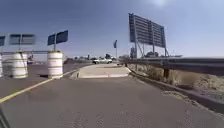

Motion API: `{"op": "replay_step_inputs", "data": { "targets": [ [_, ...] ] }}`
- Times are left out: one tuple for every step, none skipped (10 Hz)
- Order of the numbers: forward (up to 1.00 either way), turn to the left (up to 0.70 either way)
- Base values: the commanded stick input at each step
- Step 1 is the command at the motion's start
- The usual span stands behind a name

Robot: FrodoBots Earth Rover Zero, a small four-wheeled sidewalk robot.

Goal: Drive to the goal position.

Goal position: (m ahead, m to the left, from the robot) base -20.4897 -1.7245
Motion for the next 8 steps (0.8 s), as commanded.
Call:
{"op": "replay_step_inputs", "data": {
  "targets": [
    [-0.61,0.00],
    [-0.70,0.00],
    [-0.70,0.00],
    [-0.70,0.00],
    [-0.70,0.00],
    [-0.70,0.00],
    [-0.70,0.00],
    [-0.70,0.00]
  ]
}}
